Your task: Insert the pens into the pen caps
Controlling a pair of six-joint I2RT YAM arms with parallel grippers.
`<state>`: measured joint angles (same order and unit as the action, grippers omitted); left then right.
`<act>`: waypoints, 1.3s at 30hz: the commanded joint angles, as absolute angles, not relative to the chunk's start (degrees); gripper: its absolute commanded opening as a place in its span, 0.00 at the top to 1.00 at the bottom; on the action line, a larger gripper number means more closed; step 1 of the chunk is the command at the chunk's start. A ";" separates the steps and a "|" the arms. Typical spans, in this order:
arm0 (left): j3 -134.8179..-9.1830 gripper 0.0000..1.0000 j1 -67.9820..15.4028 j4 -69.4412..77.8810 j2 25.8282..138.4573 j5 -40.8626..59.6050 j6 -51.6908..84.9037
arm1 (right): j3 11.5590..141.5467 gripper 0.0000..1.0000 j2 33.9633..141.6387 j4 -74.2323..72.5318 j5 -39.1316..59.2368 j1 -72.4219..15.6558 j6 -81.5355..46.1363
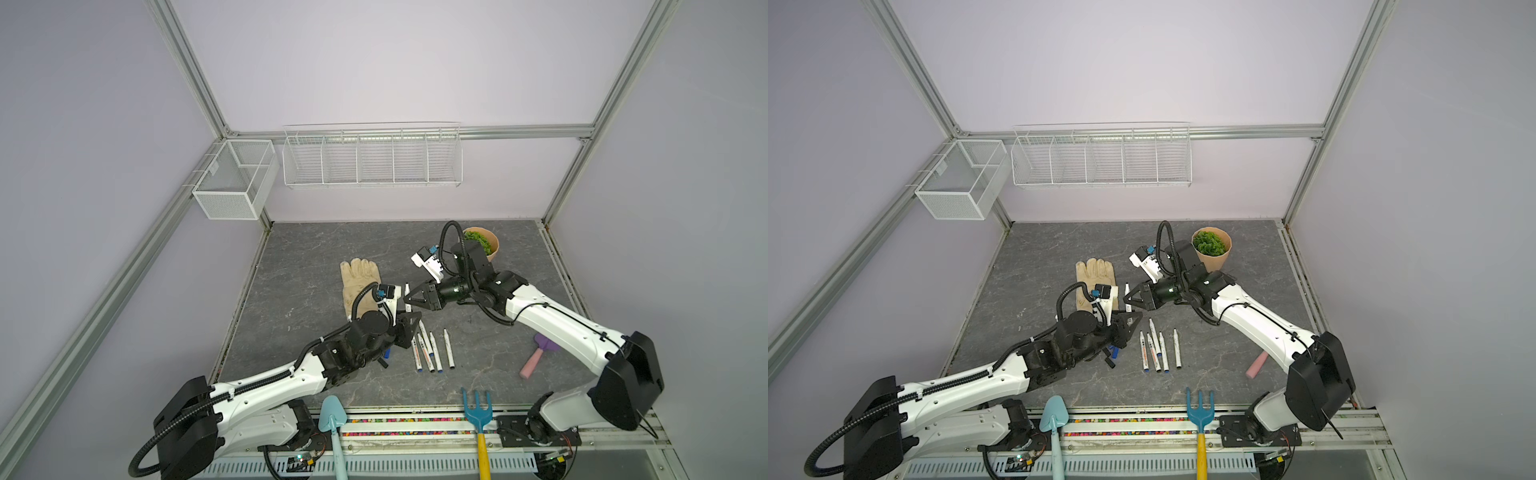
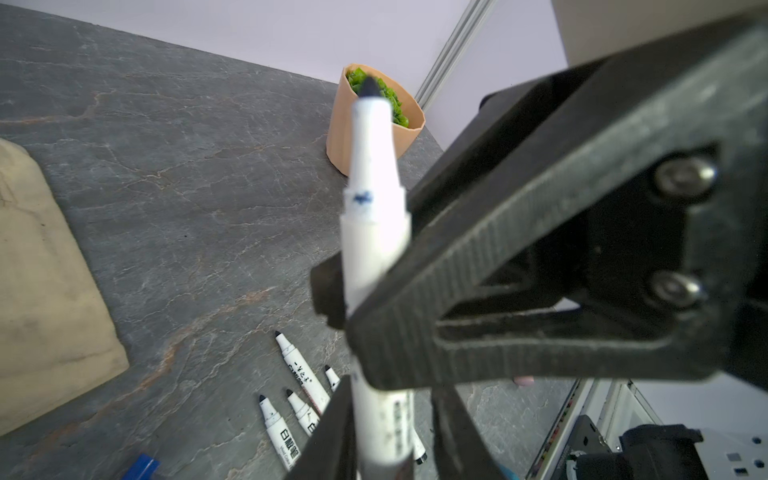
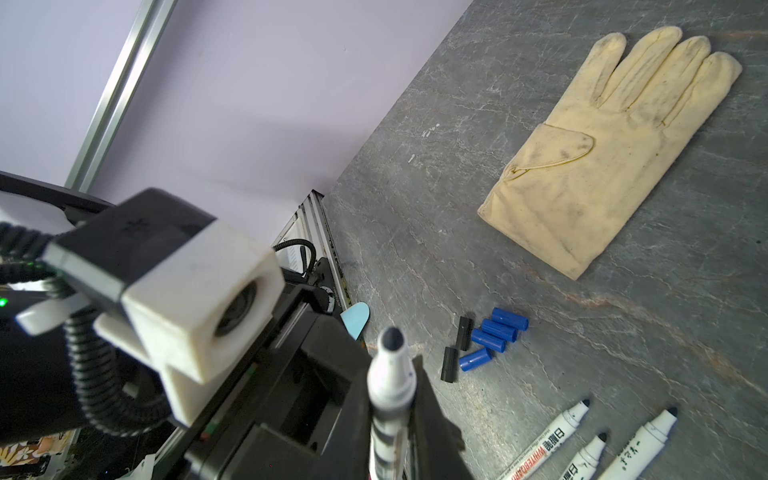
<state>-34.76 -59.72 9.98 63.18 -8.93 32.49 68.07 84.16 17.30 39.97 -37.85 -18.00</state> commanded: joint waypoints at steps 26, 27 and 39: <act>-34.34 1.00 -58.80 9.67 59.39 -14.31 35.05 | 67.94 0.77 82.11 18.90 38.10 -36.93 -17.39; -34.03 1.00 -58.80 8.86 59.03 -15.74 35.88 | 67.94 0.69 82.11 19.51 37.01 -37.07 -17.19; -25.06 1.00 -58.71 -13.64 44.50 -37.81 57.28 | 65.74 0.32 89.26 24.63 22.00 -46.45 -11.88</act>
<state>-27.07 -58.87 -5.37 49.17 -30.17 49.10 64.45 85.60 20.53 26.63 -43.35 -14.94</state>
